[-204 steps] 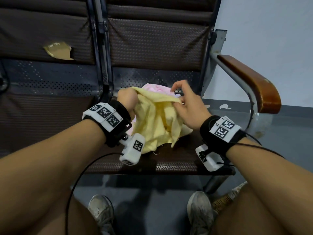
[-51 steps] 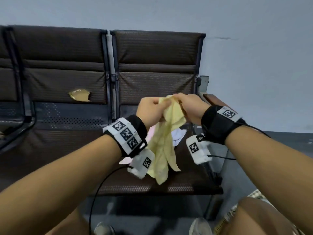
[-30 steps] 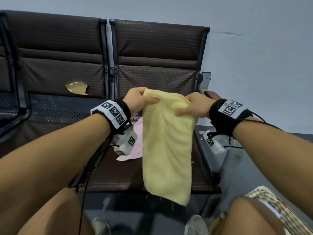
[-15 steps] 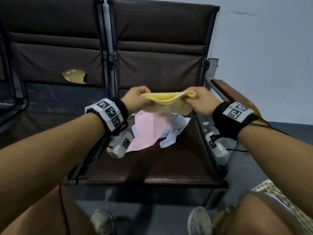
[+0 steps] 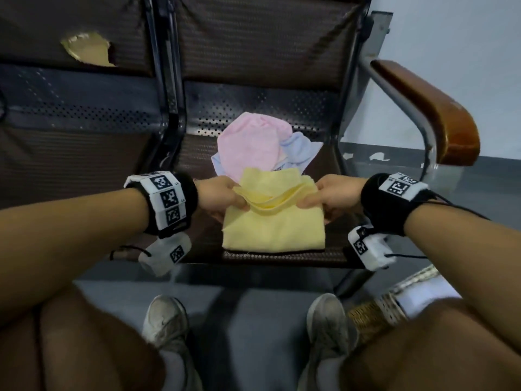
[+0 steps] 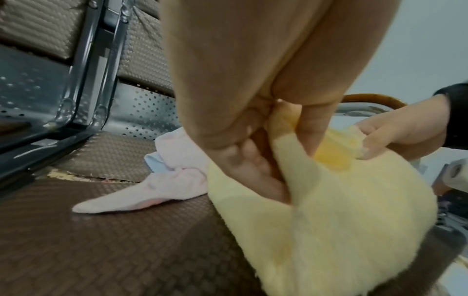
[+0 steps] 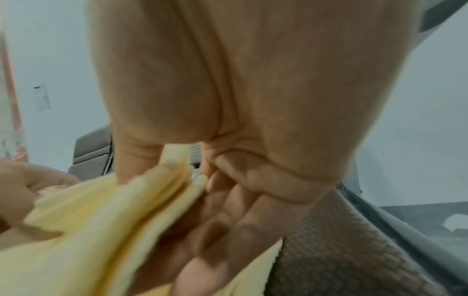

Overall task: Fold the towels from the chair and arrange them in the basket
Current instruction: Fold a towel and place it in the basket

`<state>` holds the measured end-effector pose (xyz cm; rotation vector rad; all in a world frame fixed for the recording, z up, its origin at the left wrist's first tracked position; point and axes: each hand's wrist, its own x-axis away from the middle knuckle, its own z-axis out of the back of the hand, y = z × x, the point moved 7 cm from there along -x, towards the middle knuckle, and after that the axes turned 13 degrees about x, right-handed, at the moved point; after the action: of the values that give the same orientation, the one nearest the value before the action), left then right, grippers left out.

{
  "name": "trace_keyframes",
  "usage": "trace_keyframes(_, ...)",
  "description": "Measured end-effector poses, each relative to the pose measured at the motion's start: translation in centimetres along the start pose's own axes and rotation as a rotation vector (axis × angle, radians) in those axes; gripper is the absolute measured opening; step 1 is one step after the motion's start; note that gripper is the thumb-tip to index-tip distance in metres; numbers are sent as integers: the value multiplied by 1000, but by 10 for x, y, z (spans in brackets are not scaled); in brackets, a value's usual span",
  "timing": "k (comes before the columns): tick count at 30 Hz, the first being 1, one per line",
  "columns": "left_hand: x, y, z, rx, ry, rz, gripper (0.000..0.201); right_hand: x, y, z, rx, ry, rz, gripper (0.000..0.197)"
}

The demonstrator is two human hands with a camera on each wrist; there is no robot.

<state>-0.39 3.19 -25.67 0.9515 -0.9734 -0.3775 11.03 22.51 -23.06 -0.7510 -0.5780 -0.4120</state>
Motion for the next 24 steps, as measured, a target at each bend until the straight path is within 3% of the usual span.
trace_keyframes(3, -22, 12, 20, 77, 203, -105, 19, -22, 5, 20, -84, 164, -27, 9)
trace_keyframes(7, -46, 35, 38, 168, 341, -180, 26, -51, 12, 49, -155, 368, -51, 24)
trace_keyframes(12, -68, 30, 39, 4, 433, -191, 53, -67, 10, 60, 142, 527, -54, 41)
trace_keyframes(14, -65, 25, 34, -164, 445, -264, 51, -61, 4, 56, 289, 594, 6, 43)
trace_keyframes(17, -54, 12, 15, -288, 230, -319, 40, -51, -4, 31, 406, 500, 163, 22)
trace_keyframes(18, -49, 4, 7, -344, 153, -302, 45, -47, -2, 18, 474, 415, 181, 30)
trace_keyframes(21, -40, -19, -9, -532, 48, -259, 75, -38, 8, -13, 719, 221, 211, 78)
trace_keyframes(22, -39, -24, -11, -560, 49, -265, 78, -36, 11, -18, 759, 200, 219, 82)
trace_keyframes(24, -37, -24, -9, -608, 106, -314, 67, -33, 8, -19, 772, 237, 260, 58)
